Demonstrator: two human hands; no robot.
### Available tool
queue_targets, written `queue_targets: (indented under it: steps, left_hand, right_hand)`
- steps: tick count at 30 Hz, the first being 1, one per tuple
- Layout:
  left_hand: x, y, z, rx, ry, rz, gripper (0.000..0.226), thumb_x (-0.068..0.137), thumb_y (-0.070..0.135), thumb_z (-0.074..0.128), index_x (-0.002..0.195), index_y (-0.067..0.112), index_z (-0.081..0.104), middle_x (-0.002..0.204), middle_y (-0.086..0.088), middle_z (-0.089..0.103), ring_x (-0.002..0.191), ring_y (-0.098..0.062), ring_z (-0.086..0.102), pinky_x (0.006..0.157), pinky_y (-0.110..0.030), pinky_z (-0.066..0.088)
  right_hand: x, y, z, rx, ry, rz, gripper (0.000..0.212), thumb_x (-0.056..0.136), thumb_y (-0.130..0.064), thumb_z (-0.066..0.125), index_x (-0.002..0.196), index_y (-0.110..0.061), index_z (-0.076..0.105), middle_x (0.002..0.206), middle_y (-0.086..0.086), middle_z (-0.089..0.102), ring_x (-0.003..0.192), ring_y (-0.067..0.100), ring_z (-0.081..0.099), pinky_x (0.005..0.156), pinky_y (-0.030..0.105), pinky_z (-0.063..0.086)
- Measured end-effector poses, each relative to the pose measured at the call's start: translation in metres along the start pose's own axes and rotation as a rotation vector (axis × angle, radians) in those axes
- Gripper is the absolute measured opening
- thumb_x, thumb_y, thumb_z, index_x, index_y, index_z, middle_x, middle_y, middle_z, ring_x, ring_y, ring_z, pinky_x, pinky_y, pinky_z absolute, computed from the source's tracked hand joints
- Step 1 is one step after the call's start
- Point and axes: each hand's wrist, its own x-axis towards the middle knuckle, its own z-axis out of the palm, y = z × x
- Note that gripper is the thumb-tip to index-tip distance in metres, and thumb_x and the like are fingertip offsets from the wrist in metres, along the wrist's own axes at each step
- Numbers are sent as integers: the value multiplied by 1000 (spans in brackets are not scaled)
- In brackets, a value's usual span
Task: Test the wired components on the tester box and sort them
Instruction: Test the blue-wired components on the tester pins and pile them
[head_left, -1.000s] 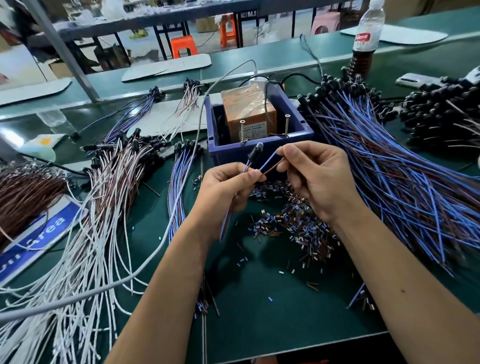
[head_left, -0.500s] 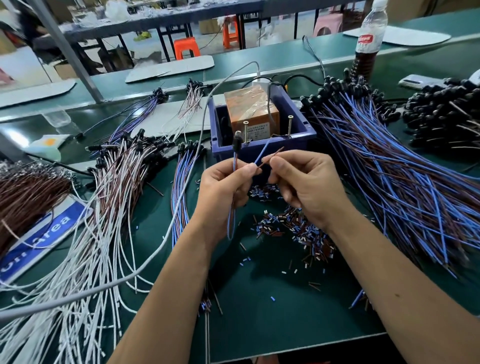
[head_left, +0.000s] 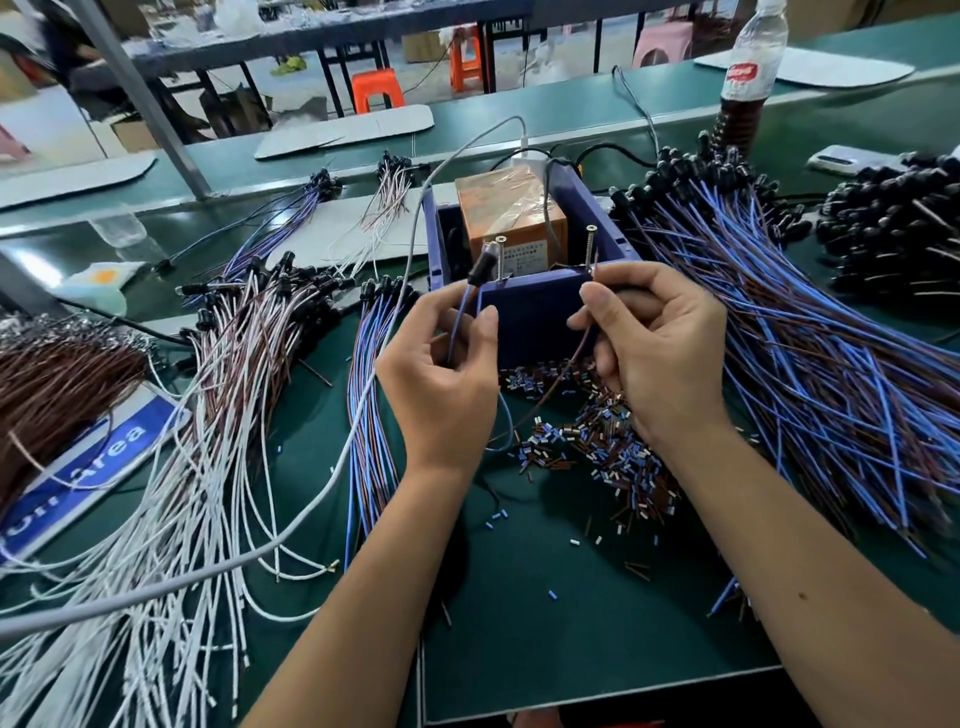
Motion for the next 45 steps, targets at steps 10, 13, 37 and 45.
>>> queue_targets:
  steps: [10,13,37,45]
  left_hand:
    - [0,2,1,-26,46,-42,12,93,11,73,101,20,76,80,11,72,71,1,64,68,-14,49]
    - [1,0,1,-41,32,-55,17,94,10,72,97,26,76,76,14,70,67,2,59,63,-13,45]
    - [3,-1,-2,-234,34,-237,19,95,14,65,90,24,82,64,16,63,56,-3,51,56,-18,40]
    - [3,0,-2,-226,70,-226,19,95,16,64,92,23,82,64,14,61,57,-7,50,56,-21,40]
  right_hand:
    - [1,1,1,-281,155,-178,13,99,-18,70,89,-12,74,70,1,74,40,18,59,42,27,45]
    - [1,1,1,-306,142,-188,14,100,-20,70,89,-12,74,70,1,74,41,19,59,42,27,45]
    - [0,-1,2,-336,139,-230,15,99,-16,70,86,-10,74,68,-2,73,40,19,60,42,25,43]
    - [0,-1,2,-327,144,-201,16,99,-19,70,88,-9,74,69,-1,73,40,19,60,42,26,45]
